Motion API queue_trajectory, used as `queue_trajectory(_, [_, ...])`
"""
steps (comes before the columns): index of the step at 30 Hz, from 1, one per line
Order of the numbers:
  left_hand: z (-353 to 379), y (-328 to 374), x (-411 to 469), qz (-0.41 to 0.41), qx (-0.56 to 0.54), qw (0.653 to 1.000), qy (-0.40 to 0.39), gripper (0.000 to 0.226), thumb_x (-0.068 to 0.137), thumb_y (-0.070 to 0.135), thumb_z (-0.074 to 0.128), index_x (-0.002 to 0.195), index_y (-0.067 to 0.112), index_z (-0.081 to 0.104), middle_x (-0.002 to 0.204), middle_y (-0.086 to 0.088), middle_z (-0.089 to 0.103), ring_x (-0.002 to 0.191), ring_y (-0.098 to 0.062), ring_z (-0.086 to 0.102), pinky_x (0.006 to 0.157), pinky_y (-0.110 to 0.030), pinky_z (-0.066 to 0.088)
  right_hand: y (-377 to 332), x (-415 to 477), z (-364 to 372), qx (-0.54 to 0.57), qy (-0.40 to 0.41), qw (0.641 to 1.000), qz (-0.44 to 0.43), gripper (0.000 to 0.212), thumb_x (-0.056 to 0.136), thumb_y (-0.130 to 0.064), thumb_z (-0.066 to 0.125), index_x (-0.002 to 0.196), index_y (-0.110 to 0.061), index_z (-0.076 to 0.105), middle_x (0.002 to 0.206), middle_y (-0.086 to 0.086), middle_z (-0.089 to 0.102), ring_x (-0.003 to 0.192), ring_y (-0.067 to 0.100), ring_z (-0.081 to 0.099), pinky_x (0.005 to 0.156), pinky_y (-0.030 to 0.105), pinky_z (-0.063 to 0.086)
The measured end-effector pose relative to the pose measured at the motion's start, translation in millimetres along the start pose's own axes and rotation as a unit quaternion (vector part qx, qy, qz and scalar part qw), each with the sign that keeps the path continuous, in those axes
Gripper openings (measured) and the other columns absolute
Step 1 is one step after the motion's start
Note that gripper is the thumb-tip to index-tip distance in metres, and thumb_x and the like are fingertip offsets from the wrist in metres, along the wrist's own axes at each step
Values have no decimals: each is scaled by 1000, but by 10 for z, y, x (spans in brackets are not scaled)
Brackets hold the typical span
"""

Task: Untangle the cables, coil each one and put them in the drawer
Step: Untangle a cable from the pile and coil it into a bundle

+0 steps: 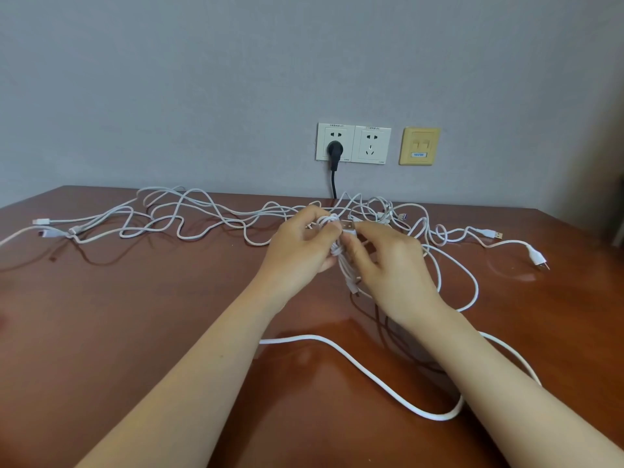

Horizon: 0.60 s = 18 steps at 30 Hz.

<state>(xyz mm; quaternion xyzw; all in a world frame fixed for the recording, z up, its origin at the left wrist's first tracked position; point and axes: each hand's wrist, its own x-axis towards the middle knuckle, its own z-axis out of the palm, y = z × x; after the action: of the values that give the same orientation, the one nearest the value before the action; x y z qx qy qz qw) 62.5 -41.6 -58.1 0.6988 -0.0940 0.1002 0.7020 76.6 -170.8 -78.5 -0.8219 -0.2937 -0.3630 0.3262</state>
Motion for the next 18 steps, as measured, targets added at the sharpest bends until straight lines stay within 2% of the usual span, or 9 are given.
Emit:
queue_trajectory(2, [-6,-13,13,-7,-12,1000,19,18,91,8,51,75,15,56,74,-6,63,66,-12,62,67,-21,57,-7,-3,12,-14,29,999,-27,16,89,-14,54,77,-7,62,64,0,55,65,10,42,57,17,29])
queue_trajectory(4, [-23,-17,28,-18,-31,998,44,17,90,7,50,75,13,56,74,-6,64,68,-14,64,61,-18,55,-28,-29,19,-5,36,998,-41,14,86,-11,58,93,-6,70,73,2,65,73,11,50,62,13,35])
queue_trajectory(6, [-35,-13,32,-36,-45,997,54,18,91,6,49,75,11,56,75,-7,65,65,-13,66,57,-18,54,-64,-51,18,32,41,998,-21,20,82,-13,63,101,-11,71,79,-8,67,76,7,55,66,9,40])
queue_trajectory(9, [-35,-9,20,-59,-53,996,52,20,90,3,49,73,10,55,68,-4,67,59,-10,66,55,-19,55,-90,-46,4,32,66,997,-16,14,76,-17,71,90,-15,72,70,-8,65,66,9,53,59,14,42])
queue_trajectory(12, [-49,-2,15,-76,-66,994,44,16,87,3,56,72,9,55,60,-4,66,53,-10,65,49,-19,52,-99,-39,-1,23,52,998,-24,6,76,-18,71,82,-17,73,67,-17,57,62,10,49,56,21,42])
queue_trajectory(14, [-60,10,7,-90,-74,993,37,15,86,5,60,71,8,58,62,-6,65,52,-12,65,49,-20,52,-113,-51,16,15,36,999,-18,5,75,-20,67,78,-19,71,67,-13,61,63,8,47,57,24,42])
queue_trajectory(16, [-51,9,2,-95,-58,993,34,12,84,7,63,72,7,62,67,-8,63,54,-14,64,55,-23,56,-133,-66,42,-1,17,1000,-1,2,73,-21,64,72,-20,66,62,-11,57,63,8,45,56,25,41])
queue_trajectory(18, [-18,-4,-4,-86,-23,995,46,8,81,8,64,73,8,65,70,-8,63,61,-16,63,67,-30,57,-144,-70,65,-13,8,1000,26,6,70,-22,61,66,-18,60,57,-14,47,63,10,45,56,24,39])
